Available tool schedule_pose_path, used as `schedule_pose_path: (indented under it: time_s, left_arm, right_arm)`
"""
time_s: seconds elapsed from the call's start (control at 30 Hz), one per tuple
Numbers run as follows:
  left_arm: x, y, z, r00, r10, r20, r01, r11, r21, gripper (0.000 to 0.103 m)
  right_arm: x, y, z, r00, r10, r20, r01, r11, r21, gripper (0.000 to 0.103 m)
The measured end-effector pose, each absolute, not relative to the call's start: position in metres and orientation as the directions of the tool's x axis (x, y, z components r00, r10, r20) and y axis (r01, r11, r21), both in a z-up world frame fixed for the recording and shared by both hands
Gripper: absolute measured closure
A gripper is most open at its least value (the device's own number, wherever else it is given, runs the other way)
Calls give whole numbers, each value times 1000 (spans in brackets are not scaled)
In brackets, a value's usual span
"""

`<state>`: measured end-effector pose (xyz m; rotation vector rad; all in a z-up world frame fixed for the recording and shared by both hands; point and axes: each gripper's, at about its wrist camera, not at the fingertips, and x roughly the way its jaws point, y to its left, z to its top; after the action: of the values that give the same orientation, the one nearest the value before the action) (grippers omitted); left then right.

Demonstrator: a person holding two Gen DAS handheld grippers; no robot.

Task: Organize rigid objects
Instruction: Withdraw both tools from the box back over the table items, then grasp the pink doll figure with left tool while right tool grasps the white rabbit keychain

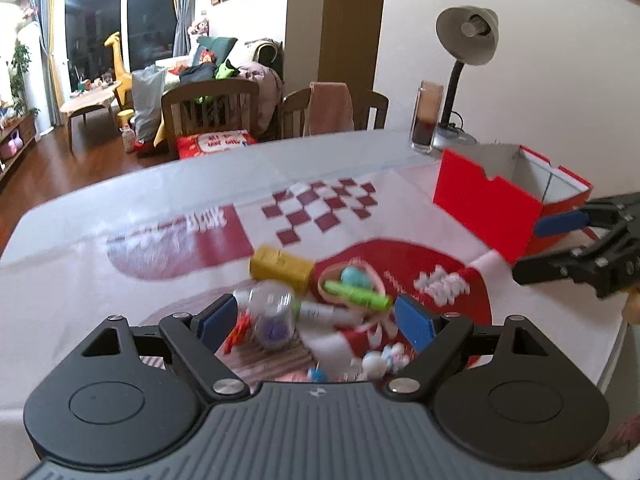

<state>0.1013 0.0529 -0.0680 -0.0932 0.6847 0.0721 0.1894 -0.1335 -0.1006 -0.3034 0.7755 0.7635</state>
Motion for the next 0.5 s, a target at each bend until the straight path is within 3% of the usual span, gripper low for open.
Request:
schedule_pose_path:
  time_s: [0.33,0.5]
  left_arm:
    - [79,63,-114,734,34,-679,-105,992,-64,17]
    - [79,77,-130,716,40,-696,-106,993,-52,17]
  right_arm:
    - [172,-100,-143,384,474,-792,-808,588,-39,1]
    - [168,-85,-162,345,456,-820,-850,523,-67,6]
